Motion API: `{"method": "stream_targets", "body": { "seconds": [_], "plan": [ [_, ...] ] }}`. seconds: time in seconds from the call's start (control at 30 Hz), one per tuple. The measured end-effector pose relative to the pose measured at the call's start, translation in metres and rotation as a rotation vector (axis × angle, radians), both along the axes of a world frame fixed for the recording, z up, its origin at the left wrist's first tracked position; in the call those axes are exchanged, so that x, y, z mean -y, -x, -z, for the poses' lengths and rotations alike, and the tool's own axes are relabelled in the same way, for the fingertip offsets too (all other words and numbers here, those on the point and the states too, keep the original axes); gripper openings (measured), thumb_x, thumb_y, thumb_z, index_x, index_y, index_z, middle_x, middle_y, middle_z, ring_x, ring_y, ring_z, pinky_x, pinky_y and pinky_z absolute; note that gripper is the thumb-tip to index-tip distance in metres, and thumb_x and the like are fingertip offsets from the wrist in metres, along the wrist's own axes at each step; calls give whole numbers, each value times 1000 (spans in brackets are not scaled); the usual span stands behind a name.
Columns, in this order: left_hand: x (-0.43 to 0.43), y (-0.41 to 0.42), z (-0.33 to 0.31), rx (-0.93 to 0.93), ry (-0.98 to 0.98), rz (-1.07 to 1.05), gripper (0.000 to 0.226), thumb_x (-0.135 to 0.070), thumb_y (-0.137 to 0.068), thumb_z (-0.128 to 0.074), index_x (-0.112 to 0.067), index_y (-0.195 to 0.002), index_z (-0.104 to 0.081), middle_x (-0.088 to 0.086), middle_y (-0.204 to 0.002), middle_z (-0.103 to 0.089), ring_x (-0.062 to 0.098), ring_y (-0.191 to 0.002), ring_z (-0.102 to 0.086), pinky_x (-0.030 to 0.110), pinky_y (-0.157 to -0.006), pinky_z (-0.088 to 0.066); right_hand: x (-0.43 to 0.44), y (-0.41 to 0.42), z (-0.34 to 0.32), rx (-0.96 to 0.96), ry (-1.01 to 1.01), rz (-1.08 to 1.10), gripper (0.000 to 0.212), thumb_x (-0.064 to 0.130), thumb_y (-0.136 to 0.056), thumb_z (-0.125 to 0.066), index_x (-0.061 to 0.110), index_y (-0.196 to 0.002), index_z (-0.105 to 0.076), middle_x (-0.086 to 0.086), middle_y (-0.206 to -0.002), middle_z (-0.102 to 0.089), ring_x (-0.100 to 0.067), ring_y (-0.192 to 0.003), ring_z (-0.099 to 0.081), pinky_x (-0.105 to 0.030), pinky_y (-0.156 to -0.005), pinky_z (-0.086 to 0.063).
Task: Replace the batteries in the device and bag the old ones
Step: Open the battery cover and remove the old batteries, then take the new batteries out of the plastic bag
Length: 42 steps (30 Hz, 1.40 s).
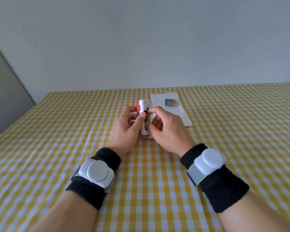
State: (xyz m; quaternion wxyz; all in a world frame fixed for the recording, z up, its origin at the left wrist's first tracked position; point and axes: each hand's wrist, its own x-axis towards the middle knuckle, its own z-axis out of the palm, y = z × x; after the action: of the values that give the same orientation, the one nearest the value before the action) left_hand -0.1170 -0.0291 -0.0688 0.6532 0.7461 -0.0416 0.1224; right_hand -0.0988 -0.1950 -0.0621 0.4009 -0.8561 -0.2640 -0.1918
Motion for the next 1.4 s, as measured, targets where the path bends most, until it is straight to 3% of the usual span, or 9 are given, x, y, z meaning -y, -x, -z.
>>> {"method": "stream_targets", "body": {
  "seconds": [0.27, 0.37, 0.47, 0.6, 0.87, 1.03, 1.2, 1.33, 1.4],
  "plan": [
    [1, 1, 0, 11, -65, 34, 33, -30, -106, -64, -15, -136, -61, 11, -112, -78, 22, -94, -82, 36, -72, -67, 2, -1, -2, 17, -54, 41, 14, 22, -95, -72, 17, -95, -58, 9, -73, -64, -11, -65, -63, -19, -59, -49],
    [1, 1, -2, 22, -42, 7, 38, -34, -105, -65, -16, -137, -60, 11, -112, -78, 27, -95, -81, 47, -75, -69, 1, -1, 1, 81, -8, 42, 26, 16, -90, -73, 11, -78, -51, 1, -67, -56, -16, -60, -51, -25, -56, -41],
    [-1, 1, -1, 26, -5, -18, 40, -38, -104, -65, -17, -136, -61, 12, -110, -78, 29, -96, -81, 58, -79, -68, 0, -1, 2, 46, -40, 43, 27, 13, -90, -75, 13, -84, -49, 8, -66, -54, -12, -57, -51, -19, -54, -41],
    [1, 0, -1, 31, -51, -5, 36, -34, -105, -65, -18, -137, -60, 9, -111, -78, 21, -95, -81, 48, -80, -69, 3, -2, 0, -28, -92, 42, 23, 22, -92, -77, 20, -106, -59, 9, -82, -69, -9, -68, -67, -23, -64, -55],
    [-3, -3, 2, 28, 67, -93, 37, -40, -106, -62, -22, -138, -57, 12, -118, -74, 25, -103, -79, 48, -79, -69, 13, -6, -8, -70, -229, 149, 17, 9, -86, -76, 13, -87, -59, 0, -80, -70, -11, -70, -65, -14, -62, -50],
    [-5, -6, 2, 10, 62, -174, 32, -44, -108, -57, -27, -135, -54, 7, -118, -77, 20, -102, -79, 40, -80, -68, 27, -16, -5, -76, -95, 207, 11, 9, -87, -76, 16, -85, -68, 9, -80, -71, -3, -70, -65, -8, -65, -47],
    [-9, -8, 1, -50, -105, -317, 30, -49, -109, -54, -27, -129, -57, 10, -103, -82, 26, -91, -79, 49, -79, -66, 29, -24, 9, -57, 98, 245, 3, 19, -94, -75, 21, -95, -76, 8, -96, -76, -16, -92, -67, -28, -77, -50],
    [-12, -11, 1, -111, -292, -386, 39, -45, -108, -54, -18, -131, -70, 1, -108, -80, 9, -87, -73, 25, -64, -54, 27, -24, 15, -136, 185, 187, 18, 16, -100, -67, 24, -109, -80, 1, -104, -79, -23, -101, -70, -40, -87, -58],
    [-14, -12, 1, -134, -402, -407, 36, -41, -109, -52, -17, -119, -77, -1, -98, -78, 8, -80, -67, 20, -58, -45, 27, -24, 14, -142, 206, 175, 22, 13, -101, -63, 23, -109, -81, 1, -101, -80, -25, -99, -69, -41, -85, -58]
  ]
}}
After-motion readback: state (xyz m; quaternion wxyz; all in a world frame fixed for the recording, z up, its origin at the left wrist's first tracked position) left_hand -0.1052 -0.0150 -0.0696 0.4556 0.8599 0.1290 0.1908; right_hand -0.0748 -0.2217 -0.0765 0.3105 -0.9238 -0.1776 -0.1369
